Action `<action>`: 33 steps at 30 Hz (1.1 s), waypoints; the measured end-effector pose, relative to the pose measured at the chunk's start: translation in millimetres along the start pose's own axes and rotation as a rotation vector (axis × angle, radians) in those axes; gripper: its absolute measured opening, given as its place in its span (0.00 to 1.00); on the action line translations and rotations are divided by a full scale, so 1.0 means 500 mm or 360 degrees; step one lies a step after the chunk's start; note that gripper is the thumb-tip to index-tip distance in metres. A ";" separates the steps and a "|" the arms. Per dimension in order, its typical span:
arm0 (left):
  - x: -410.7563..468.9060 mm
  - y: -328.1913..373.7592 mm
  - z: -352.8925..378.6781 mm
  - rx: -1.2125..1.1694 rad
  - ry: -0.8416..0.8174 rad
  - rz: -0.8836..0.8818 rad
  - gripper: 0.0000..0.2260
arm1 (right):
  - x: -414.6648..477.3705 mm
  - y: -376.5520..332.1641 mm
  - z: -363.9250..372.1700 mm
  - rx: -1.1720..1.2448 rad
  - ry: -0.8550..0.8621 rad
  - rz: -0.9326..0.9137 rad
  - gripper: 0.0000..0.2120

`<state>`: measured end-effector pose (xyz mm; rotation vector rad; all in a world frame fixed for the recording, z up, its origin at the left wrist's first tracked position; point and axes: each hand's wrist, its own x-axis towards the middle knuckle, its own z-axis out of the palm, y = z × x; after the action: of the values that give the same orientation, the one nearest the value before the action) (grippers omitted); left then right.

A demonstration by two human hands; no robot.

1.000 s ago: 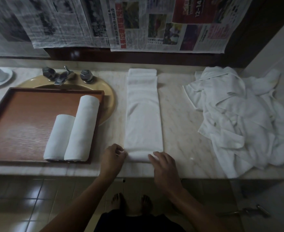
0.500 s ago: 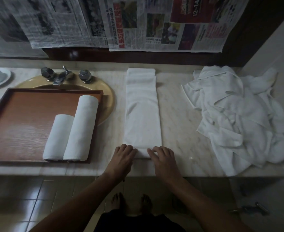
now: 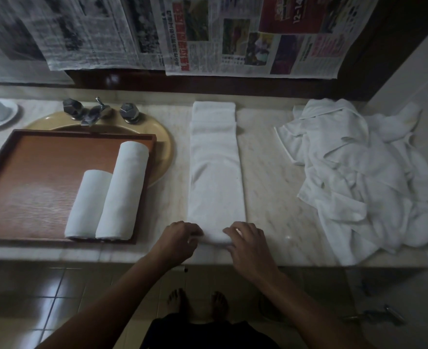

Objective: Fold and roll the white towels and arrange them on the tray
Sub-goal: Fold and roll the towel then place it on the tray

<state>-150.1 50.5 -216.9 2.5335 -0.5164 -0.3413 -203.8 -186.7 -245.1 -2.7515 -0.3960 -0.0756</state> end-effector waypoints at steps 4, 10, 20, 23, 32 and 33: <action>0.016 0.004 -0.016 -0.0054 -0.0090 -0.0070 0.12 | 0.013 -0.007 0.015 0.0002 0.0001 -0.0071 0.17; -0.009 0.007 0.018 0.0326 0.0057 0.0213 0.18 | 0.025 -0.004 0.015 0.0086 -0.0086 -0.0015 0.15; -0.037 -0.015 0.007 -0.0058 -0.0139 0.0024 0.12 | 0.027 0.023 -0.026 0.0463 -0.0452 0.0204 0.12; -0.038 -0.019 -0.001 -0.0373 -0.0060 -0.0236 0.07 | 0.038 0.030 -0.026 0.0499 -0.0474 0.0257 0.12; -0.007 -0.008 0.000 -0.0366 0.0000 -0.0429 0.09 | 0.022 -0.012 -0.007 0.0142 0.0045 0.0172 0.14; -0.005 -0.008 0.003 -0.0386 0.0020 -0.0461 0.09 | 0.008 -0.021 0.000 0.0085 0.0134 0.0096 0.14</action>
<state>-151.4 54.2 -219.9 2.3694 -0.0928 -0.4629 -203.0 -176.4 -241.2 -2.6945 -0.2883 -0.1624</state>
